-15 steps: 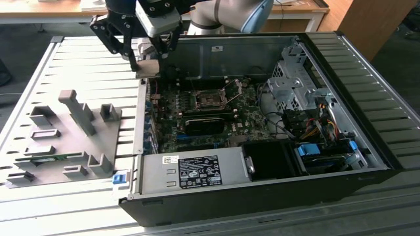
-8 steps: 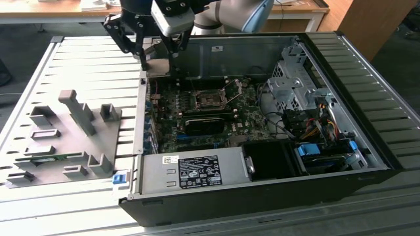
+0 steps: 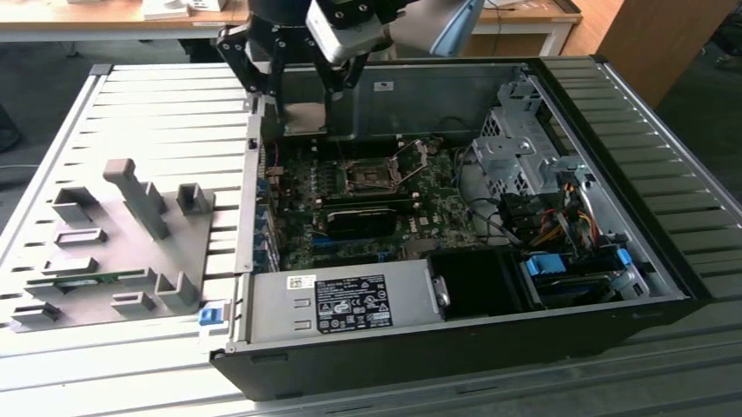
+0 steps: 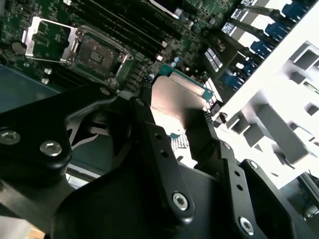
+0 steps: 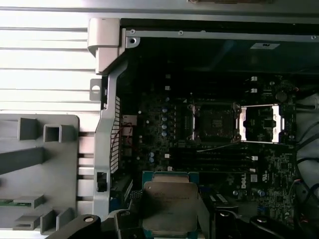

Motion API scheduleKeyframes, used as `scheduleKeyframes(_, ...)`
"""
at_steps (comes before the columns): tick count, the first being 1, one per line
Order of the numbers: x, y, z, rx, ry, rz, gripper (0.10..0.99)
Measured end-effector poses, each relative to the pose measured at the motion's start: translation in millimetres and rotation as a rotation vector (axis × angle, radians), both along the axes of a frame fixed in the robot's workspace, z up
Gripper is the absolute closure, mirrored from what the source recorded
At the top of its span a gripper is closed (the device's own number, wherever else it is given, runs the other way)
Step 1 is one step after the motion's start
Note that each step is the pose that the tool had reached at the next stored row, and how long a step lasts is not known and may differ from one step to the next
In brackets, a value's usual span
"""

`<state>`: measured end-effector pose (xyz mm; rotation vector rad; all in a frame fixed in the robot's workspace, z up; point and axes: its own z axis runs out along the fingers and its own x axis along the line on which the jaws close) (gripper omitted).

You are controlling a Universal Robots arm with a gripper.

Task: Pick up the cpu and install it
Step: 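Pick up the cpu and move it towards the insertion slot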

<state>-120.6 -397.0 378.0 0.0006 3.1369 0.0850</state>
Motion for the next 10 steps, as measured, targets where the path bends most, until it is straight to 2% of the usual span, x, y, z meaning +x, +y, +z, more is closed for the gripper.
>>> scheduleKeyframes(10, 24.9, 0.4, -0.4, 0.0, -0.0018, 0.0, 0.561)
